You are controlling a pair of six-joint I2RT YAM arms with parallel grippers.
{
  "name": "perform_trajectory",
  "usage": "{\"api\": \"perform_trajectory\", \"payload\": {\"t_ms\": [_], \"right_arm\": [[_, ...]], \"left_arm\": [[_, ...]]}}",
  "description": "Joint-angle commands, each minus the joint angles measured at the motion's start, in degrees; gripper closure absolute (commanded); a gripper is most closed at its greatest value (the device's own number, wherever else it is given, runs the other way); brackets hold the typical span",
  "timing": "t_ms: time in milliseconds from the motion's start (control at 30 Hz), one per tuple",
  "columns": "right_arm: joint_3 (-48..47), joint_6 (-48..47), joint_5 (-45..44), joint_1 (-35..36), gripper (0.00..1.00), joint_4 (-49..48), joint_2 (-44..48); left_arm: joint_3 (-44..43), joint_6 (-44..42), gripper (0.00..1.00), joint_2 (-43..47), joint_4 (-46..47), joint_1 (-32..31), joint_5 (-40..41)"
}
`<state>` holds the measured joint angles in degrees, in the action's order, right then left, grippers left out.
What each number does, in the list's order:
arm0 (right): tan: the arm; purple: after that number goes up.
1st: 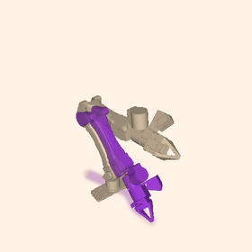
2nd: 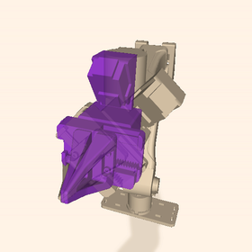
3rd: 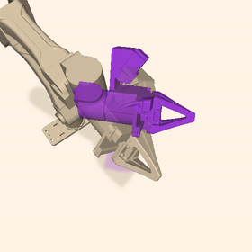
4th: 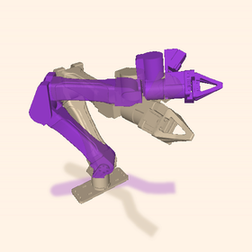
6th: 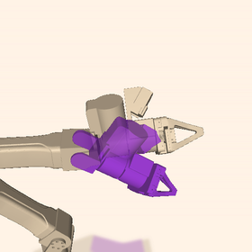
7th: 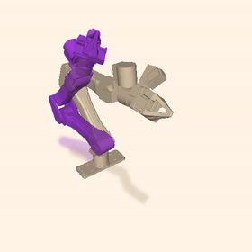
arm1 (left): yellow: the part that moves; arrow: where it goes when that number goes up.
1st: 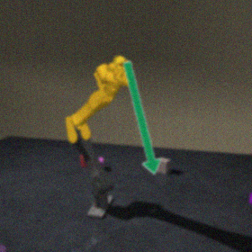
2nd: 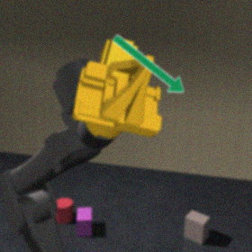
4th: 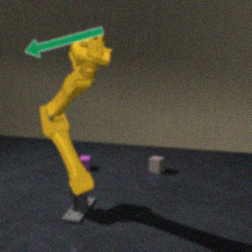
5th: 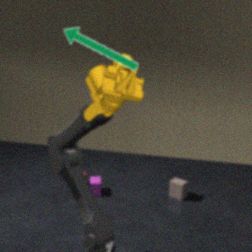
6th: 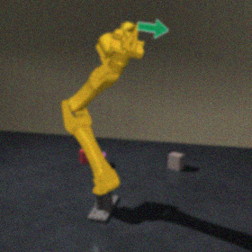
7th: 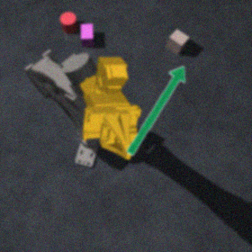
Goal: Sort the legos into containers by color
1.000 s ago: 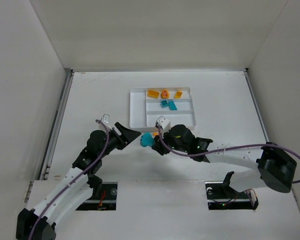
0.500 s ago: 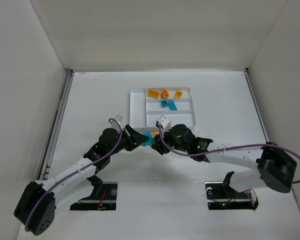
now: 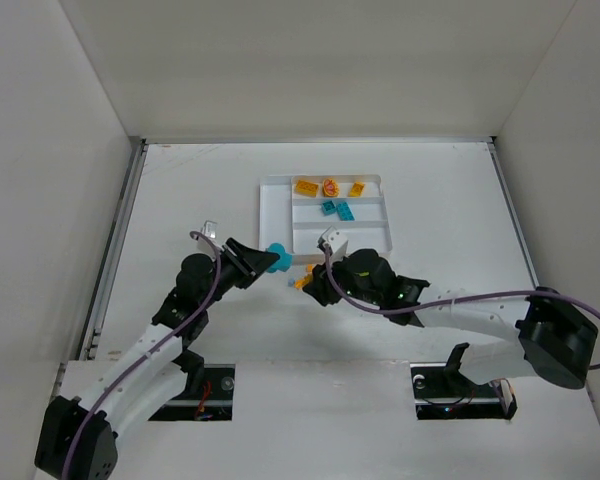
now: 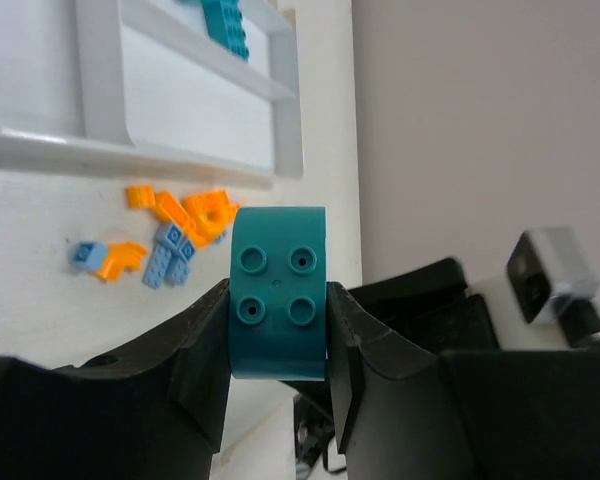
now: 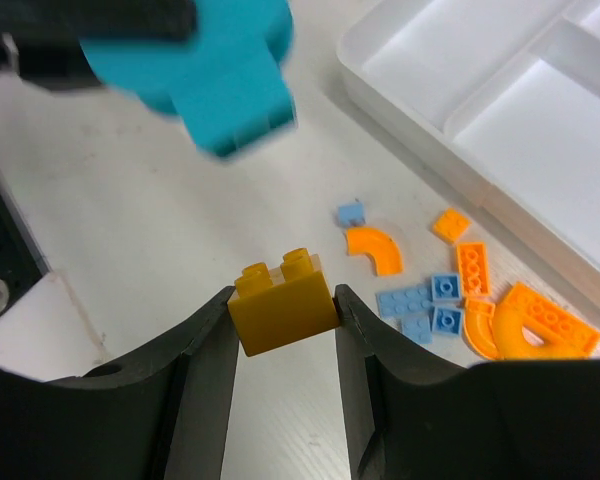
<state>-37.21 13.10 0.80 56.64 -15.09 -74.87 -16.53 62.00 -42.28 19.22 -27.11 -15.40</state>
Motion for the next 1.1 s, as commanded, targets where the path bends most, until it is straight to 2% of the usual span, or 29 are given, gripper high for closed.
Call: {"api": "perform_trajectory", "payload": {"t_ms": [0,267,433,767,1067], "right_arm": [[1.6,1.4,-1.9,-0.1,0.81,0.2,1.4],[1.7,1.7,-4.9,-0.8,0.81,-0.3,2.7],[-2.2,2.7,-11.2,-8.4,0.78,-0.6,1.6],[-20.3,7.9,-16.4,-27.5,0.78,0.5,-18.8],[-35.5,7.5,-19.8,-35.3,0.77,4.5,-33.6]], "left_arm": [[-1.2,-0.9,0.89,1.9,1.0,2.8,1.6],[-1.8,-1.5,0.9,1.3,1.2,4.2,0.6],[-1.9,-2.0,0.88,-0.4,2.7,2.7,0.5],[0.1,-3.2,0.84,-0.3,6.0,-2.5,1.3],[2.9,-3.3,0.83,-1.9,9.2,-4.8,2.0]]}}
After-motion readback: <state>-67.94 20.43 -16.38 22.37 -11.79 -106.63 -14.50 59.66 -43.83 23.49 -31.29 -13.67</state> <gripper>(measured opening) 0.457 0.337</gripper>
